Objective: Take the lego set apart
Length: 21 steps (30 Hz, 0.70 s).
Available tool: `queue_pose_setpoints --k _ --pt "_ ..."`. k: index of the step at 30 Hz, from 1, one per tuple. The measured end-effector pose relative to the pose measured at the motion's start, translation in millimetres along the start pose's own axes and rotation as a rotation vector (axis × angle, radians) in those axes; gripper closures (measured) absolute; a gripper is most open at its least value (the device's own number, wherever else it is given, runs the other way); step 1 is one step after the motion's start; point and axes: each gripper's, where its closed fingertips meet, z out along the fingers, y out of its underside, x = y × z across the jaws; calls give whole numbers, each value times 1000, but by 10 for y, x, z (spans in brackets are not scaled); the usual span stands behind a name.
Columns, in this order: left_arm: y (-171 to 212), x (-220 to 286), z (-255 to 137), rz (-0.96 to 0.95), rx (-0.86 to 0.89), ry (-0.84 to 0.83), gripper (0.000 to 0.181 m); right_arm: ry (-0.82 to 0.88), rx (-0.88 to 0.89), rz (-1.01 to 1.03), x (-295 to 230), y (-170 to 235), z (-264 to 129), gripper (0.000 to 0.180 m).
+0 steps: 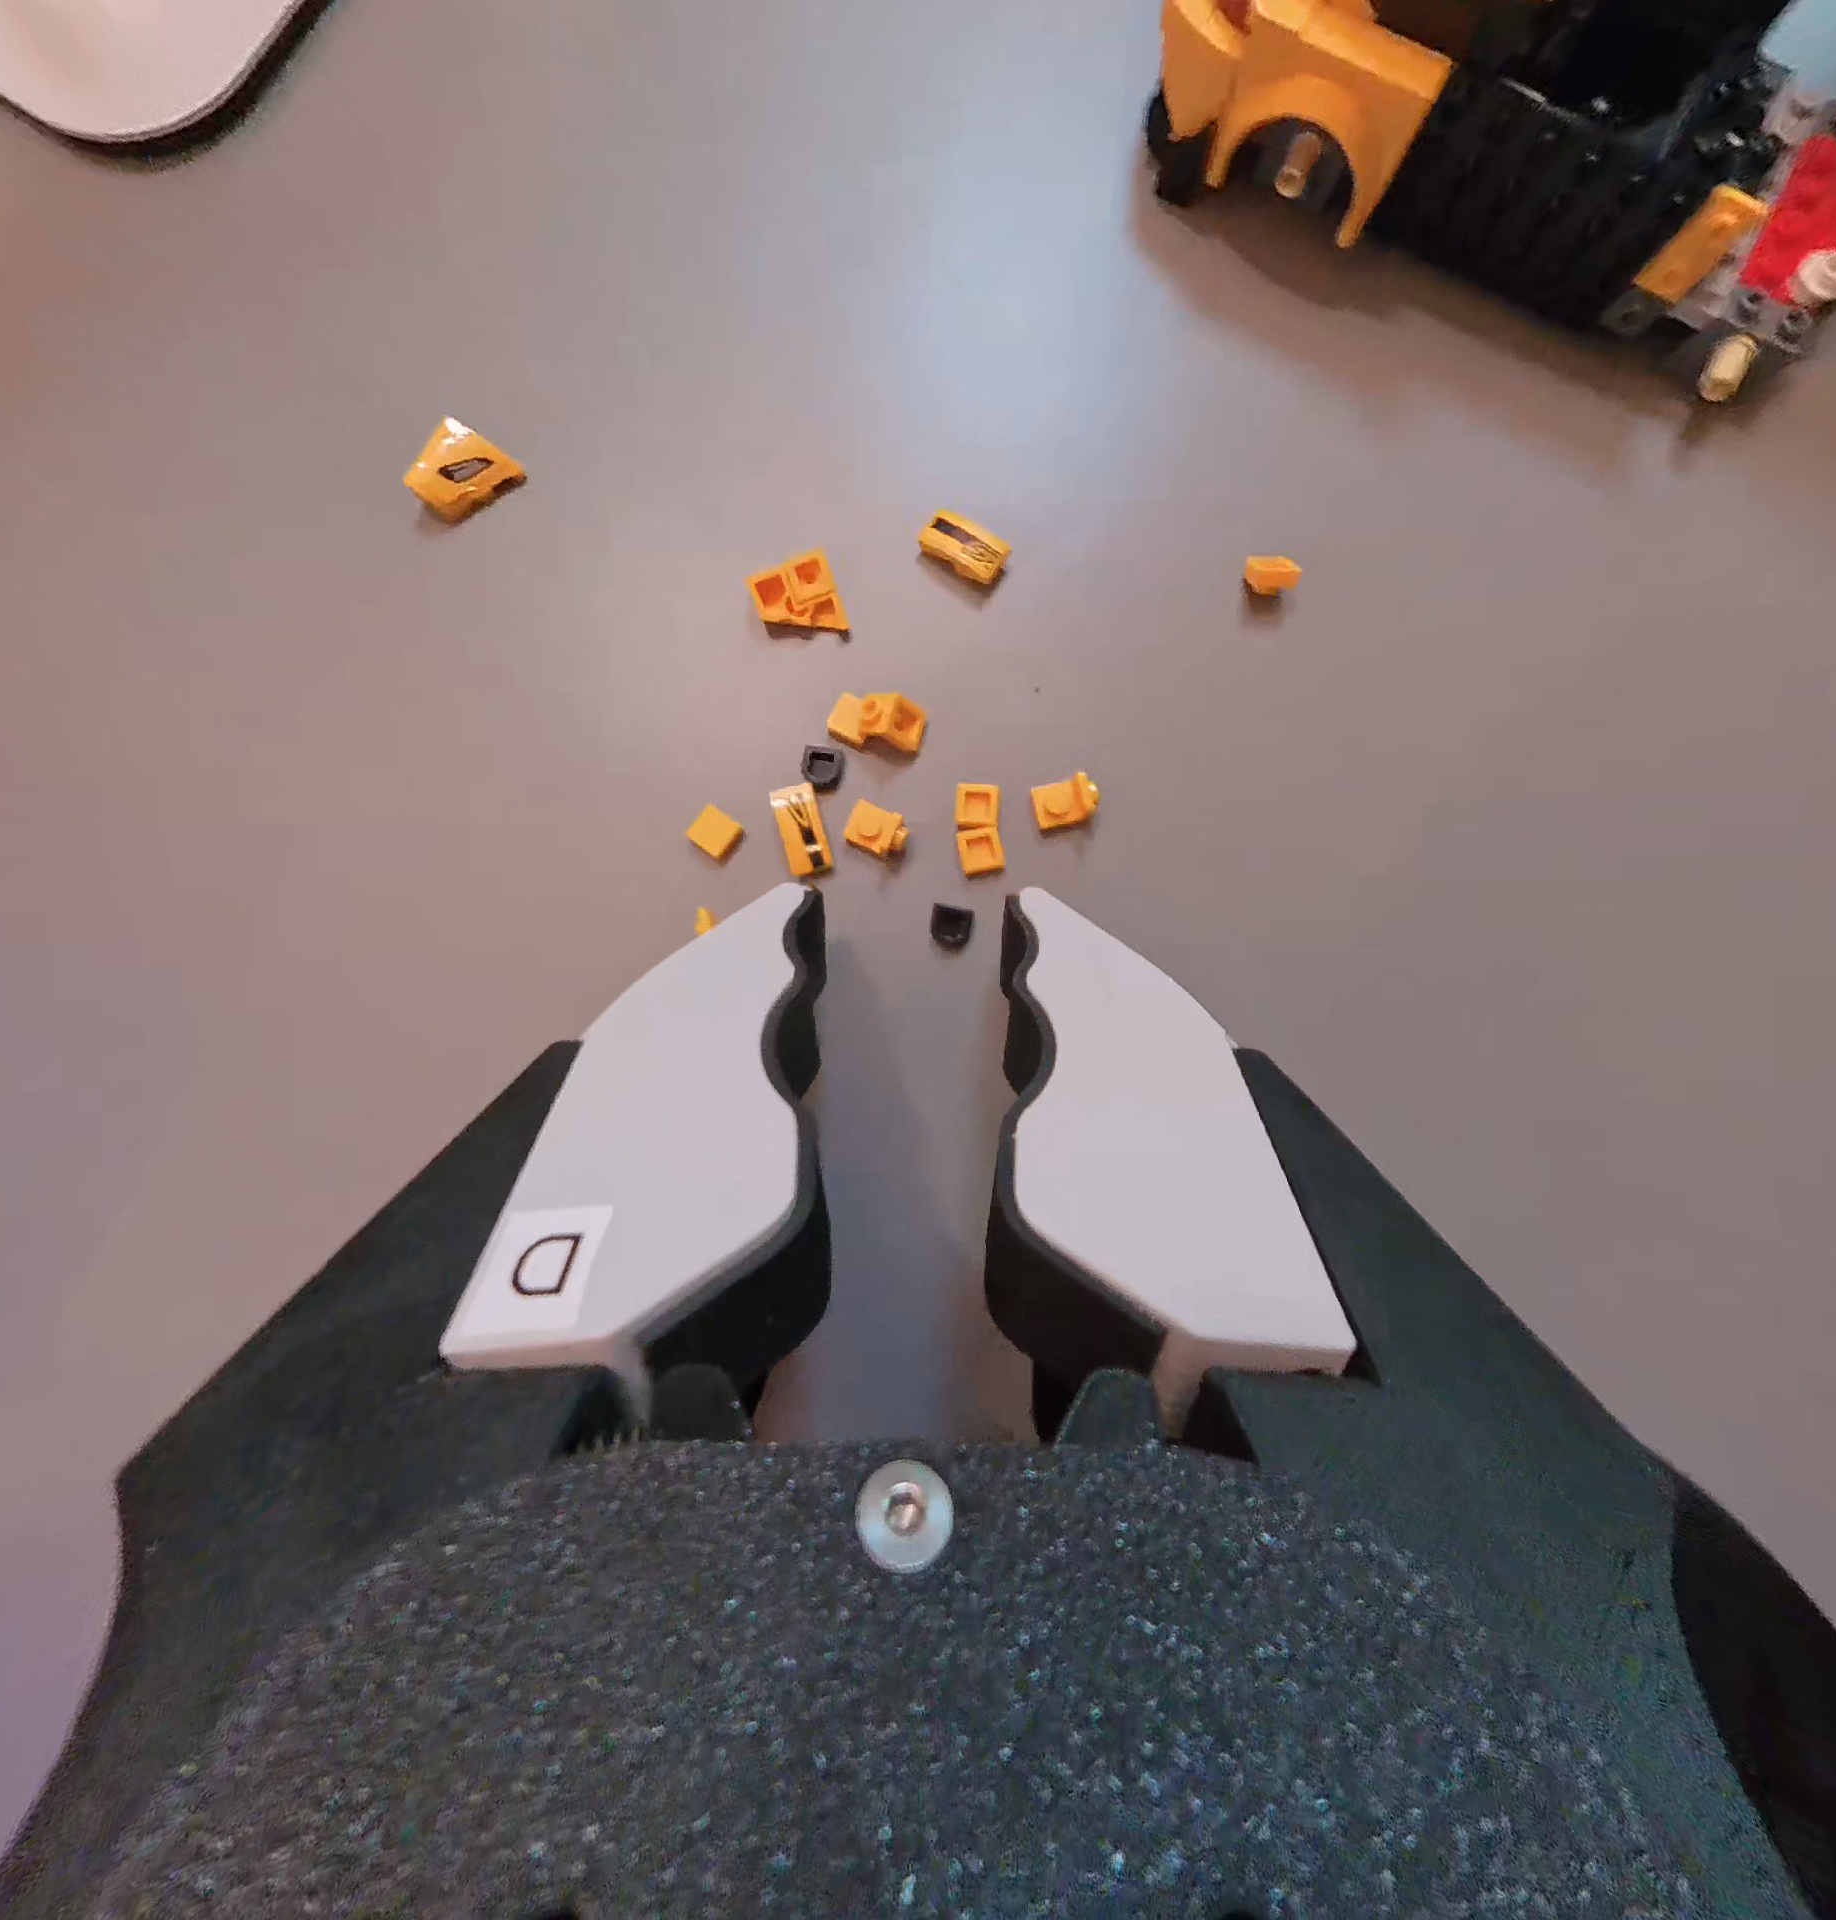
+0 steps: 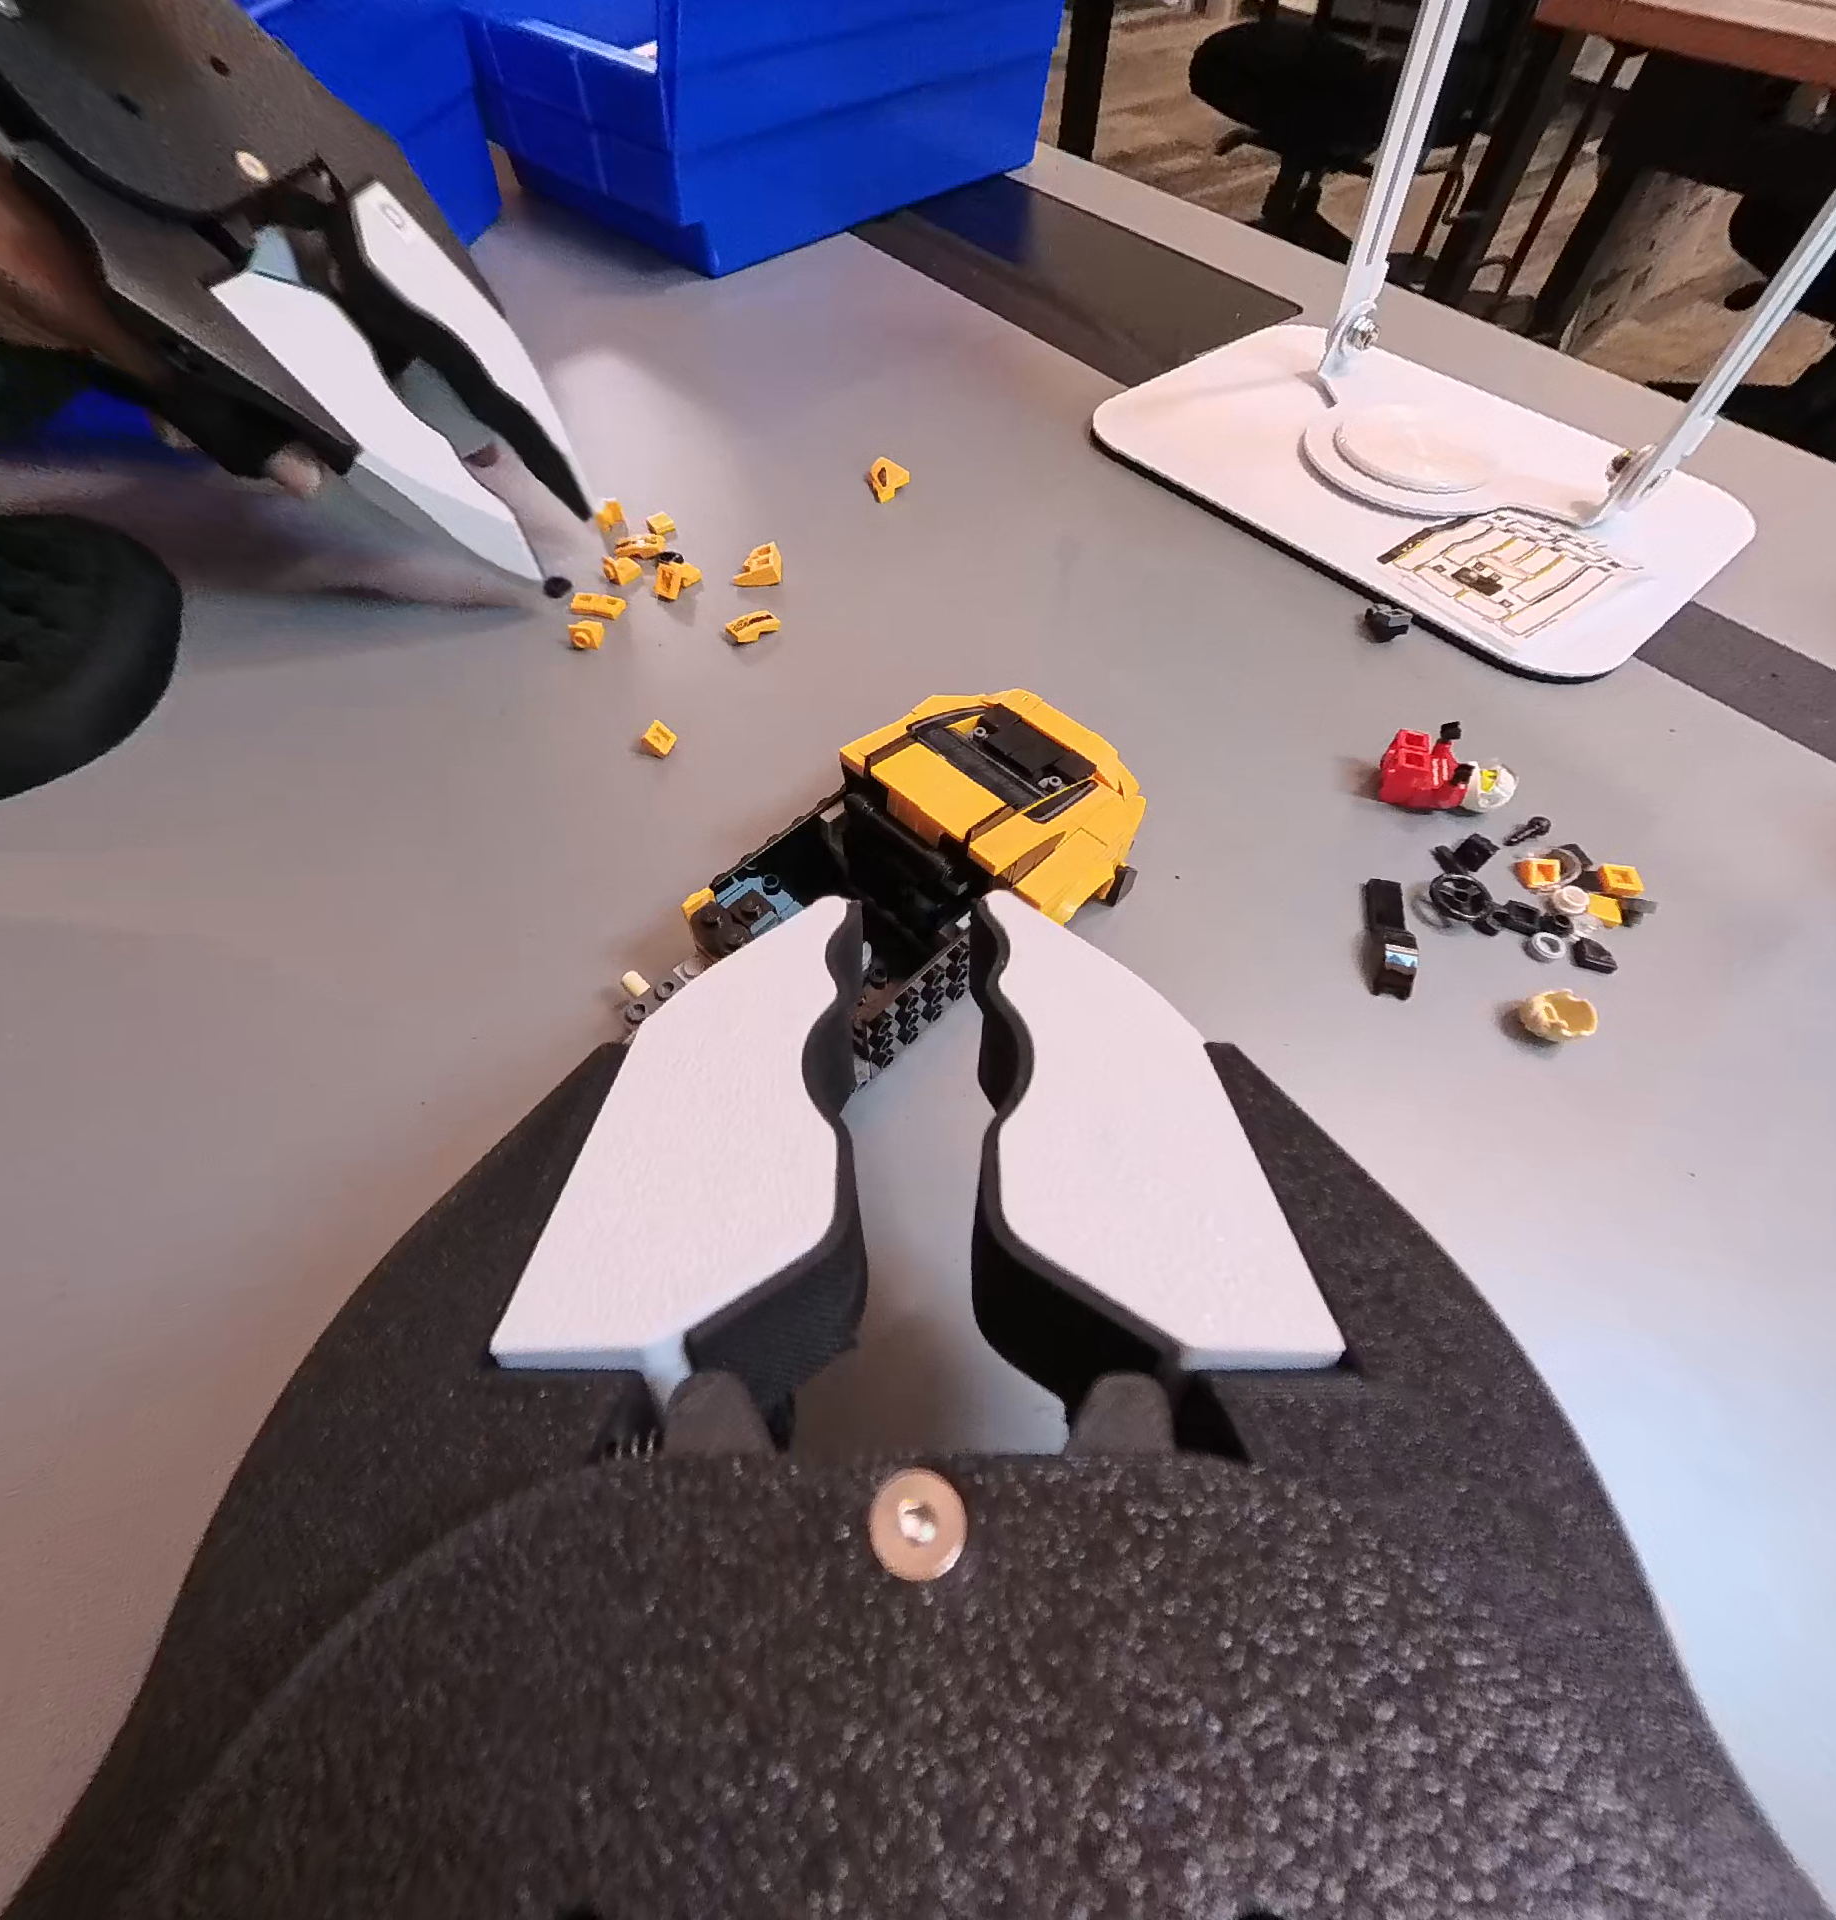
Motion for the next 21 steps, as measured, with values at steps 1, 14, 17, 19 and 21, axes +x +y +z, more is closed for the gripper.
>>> queue_pose_setpoints --k 1,14,17,19,21 --pt "28 29 -16 18 -17 11 150 -3 -2 4 1 6 3 161" --pt "-18 -287 74 38 14 -186 166 -36 -4 57 7 43 25 162" --pt "-83 -160 13 43 56 -106 170 -36 -4 57 10 42 21 162" --pt "-107 33 17 49 71 4 171 -37 -4 55 5 42 22 162" --pt "-79 154 70 68 48 62 169 -36 -5 51 1 41 20 162"
